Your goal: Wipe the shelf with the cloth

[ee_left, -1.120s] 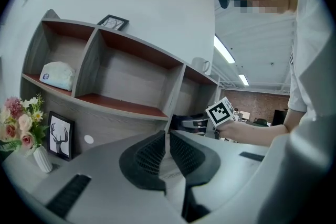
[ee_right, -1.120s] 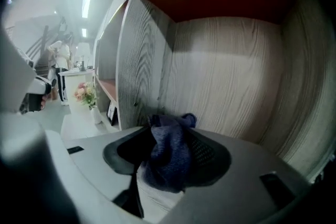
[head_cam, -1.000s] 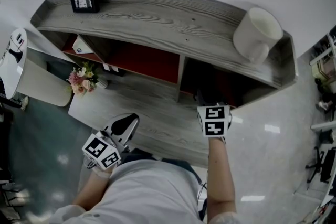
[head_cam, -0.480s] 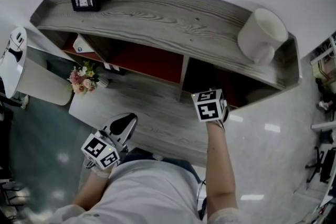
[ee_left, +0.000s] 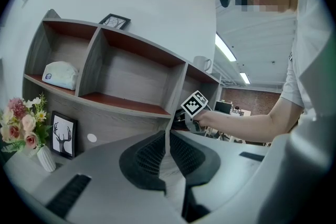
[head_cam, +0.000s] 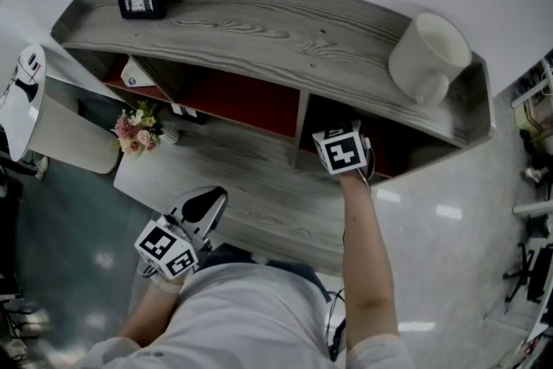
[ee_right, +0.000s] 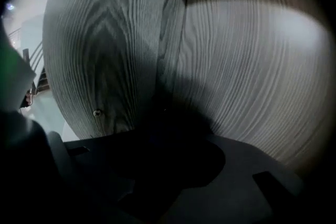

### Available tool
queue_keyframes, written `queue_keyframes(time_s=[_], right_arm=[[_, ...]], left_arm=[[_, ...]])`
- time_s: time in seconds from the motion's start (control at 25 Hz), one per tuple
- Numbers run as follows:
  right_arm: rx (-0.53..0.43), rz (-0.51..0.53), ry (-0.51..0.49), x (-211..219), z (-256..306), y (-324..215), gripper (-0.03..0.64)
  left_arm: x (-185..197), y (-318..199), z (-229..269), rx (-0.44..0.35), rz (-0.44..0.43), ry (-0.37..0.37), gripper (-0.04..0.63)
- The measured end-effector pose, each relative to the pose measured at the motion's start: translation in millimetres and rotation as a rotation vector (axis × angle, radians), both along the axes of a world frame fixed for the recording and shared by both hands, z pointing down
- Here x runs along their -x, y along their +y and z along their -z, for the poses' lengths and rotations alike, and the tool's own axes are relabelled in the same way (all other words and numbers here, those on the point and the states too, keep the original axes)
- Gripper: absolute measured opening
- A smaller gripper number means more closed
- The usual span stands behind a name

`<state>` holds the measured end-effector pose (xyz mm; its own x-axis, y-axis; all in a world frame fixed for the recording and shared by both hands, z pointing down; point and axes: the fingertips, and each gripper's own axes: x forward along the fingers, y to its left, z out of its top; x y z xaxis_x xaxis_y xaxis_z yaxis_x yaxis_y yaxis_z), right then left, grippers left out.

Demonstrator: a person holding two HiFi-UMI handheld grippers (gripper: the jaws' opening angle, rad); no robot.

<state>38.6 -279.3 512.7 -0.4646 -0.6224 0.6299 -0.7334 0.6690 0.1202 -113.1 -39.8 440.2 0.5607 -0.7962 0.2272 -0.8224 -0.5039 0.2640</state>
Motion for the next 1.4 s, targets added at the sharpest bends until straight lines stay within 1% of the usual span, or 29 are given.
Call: queue_keyframes(time_s=[0.16,0.36,0.48,0.6,0.76,0.92,1.08,1.24,1.4], right_arm=[[-0.011,0.030,0.016,5,-1,-4,0.133],[-0.079,0.097,0.073,7,-3,4,0.123],[-0.110,0.104,0.085,10,0,15,0.117],[-0.116,0.095,0.102,12,1,33,0.112],[-0.133,0.067,0.125,12,1,52,0.104],[-0.160,0.017,0.131,7,1,54,0.106],[-0.172,-0.062,0.127,-11,1,53,0.106],[-0.173,-0.091,0.133,-22,2,54,0.106],[-0.165,-0.180,0.152,-58,2,56,0.106]], left_arm=[[-3,3,2,-0.003,-0.007,-0.001,0.037],[-8,9,0,0.001,-0.015,-0.003,0.037],[-10,10,0,0.000,-0.021,-0.001,0.037],[-11,10,1,-0.003,-0.030,0.002,0.037],[-18,7,2,-0.008,-0.054,0.010,0.037],[-28,4,1,-0.008,-0.088,0.015,0.037],[-34,-1,2,-0.013,-0.107,0.023,0.037],[-40,-5,3,-0.019,-0.124,0.028,0.037],[-45,-8,2,-0.016,-0.150,0.031,0.037]])
